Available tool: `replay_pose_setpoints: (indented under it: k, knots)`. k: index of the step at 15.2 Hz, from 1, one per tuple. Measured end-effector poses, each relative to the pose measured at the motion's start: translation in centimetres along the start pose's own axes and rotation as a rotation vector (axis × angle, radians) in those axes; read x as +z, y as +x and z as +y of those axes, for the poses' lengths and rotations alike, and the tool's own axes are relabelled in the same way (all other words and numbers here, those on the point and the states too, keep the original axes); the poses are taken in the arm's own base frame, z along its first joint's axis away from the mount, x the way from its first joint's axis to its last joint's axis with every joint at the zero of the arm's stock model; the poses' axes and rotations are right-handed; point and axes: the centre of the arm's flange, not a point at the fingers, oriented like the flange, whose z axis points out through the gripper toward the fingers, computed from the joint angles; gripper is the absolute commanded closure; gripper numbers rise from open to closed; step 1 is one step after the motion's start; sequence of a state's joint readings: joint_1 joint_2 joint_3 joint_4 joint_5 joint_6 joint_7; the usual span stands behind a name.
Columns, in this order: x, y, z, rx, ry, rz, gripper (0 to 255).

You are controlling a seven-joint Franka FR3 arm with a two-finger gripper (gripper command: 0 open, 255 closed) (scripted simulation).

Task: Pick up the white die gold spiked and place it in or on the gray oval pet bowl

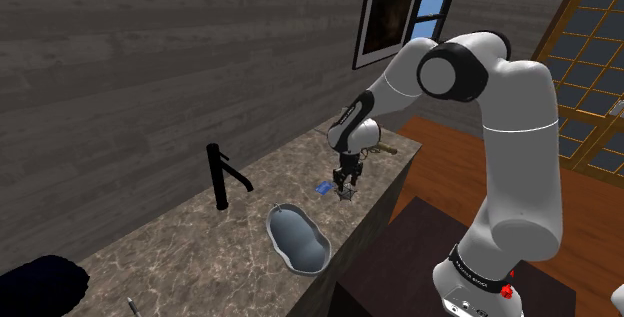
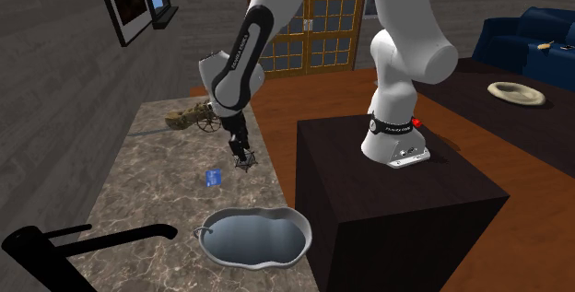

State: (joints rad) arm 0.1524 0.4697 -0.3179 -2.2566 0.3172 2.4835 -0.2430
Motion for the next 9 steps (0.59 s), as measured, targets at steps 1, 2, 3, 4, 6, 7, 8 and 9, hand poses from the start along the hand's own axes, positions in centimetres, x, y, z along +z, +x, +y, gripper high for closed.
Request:
replay_pose_setpoints:
  k: [1,2,3,4,6,7,8,9]
  knots:
    - [-0.5,-0.2,0.0,0.000,0.000,0.000,255]
    - [-1.0,-0.2,0.0,0.000,0.000,0.000,255]
    - [-1.5,-0.4,0.0,0.000,0.000,0.000,255]
    - [-2.0,-0.6,-0.1,0.000,0.000,0.000,255]
    - [-3.0,-0.6,0.0,0.000,0.000,0.000,255]
    - [-3.6,-0.9,-0.1,0.000,0.000,0.000,255]
    - [-4.0,-1.0,-0.2,0.000,0.000,0.000,255]
    - [-4.5,-1.1,-0.3,0.000,0.000,0.000,255]
